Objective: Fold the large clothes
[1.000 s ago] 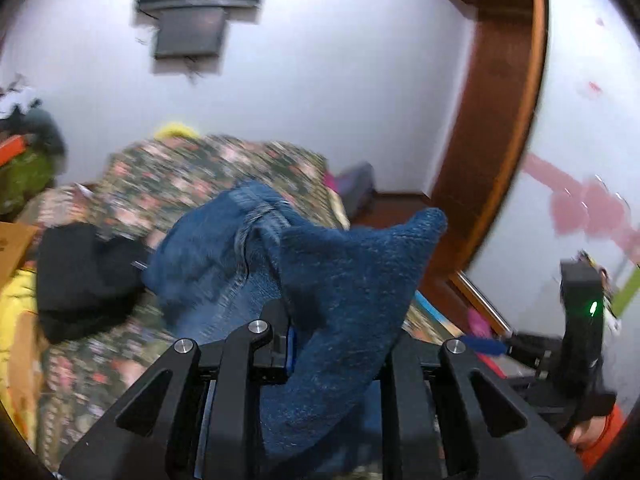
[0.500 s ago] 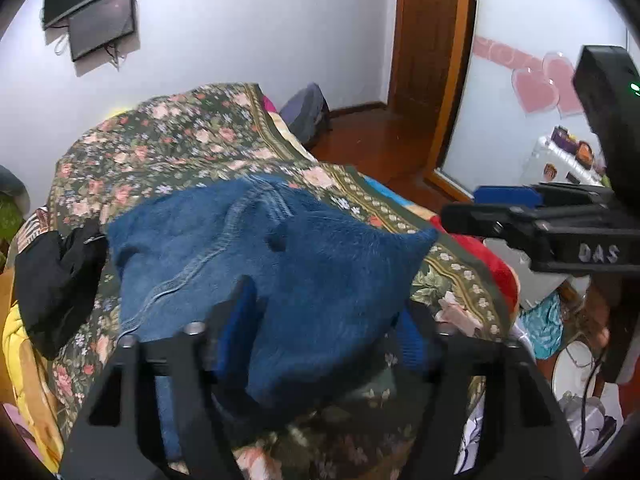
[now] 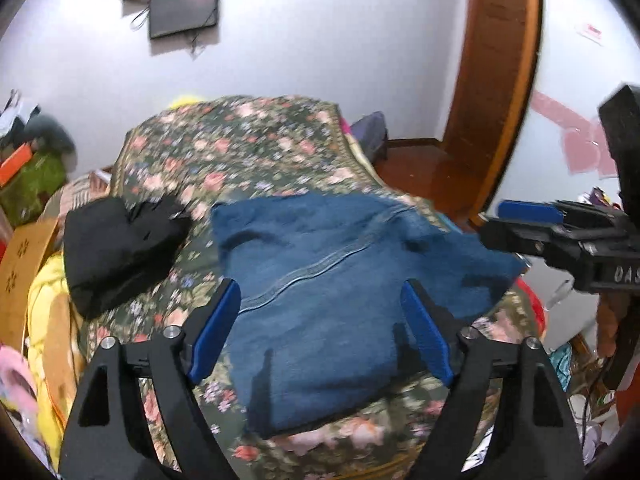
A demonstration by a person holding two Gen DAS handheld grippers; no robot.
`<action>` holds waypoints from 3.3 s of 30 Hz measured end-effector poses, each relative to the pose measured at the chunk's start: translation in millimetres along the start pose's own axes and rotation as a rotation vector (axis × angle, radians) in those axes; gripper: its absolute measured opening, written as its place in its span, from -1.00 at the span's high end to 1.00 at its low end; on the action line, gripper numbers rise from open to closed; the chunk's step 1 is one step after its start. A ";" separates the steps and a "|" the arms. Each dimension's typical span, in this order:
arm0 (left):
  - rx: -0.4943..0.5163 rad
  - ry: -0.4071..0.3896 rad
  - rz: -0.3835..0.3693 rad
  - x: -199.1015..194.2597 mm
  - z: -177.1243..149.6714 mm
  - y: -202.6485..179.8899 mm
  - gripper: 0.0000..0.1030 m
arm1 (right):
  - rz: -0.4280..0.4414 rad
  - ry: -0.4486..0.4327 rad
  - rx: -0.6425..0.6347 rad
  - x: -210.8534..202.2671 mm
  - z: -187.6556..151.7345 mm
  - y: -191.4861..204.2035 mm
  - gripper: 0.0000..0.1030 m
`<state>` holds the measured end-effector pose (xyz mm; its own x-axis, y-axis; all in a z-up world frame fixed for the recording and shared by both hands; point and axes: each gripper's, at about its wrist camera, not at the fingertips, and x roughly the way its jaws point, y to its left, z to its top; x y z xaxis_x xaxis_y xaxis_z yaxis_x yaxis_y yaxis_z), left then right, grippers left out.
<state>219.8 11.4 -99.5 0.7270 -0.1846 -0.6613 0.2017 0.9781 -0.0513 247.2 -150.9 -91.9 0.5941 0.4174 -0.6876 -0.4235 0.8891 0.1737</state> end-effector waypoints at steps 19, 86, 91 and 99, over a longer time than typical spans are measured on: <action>-0.137 0.142 0.072 41.1 -40.4 57.1 -0.63 | 0.026 0.130 0.060 17.3 -7.1 -22.8 -0.33; -0.351 -0.024 -0.213 -33.4 94.8 270.4 0.19 | 0.639 0.176 0.053 166.5 196.3 117.3 0.26; -0.374 -0.056 -0.174 -9.6 102.3 338.3 0.19 | 0.680 0.184 0.047 240.6 220.8 145.6 0.26; -0.486 0.053 -0.055 103.4 73.4 431.1 0.19 | 0.540 0.290 0.043 393.1 217.9 169.0 0.27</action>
<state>430.1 407.0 -135.0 0.6871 -0.2441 -0.6843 -0.0999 0.9012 -0.4217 558.1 204.4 -179.2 0.0905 0.7484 -0.6570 -0.5811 0.5754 0.5755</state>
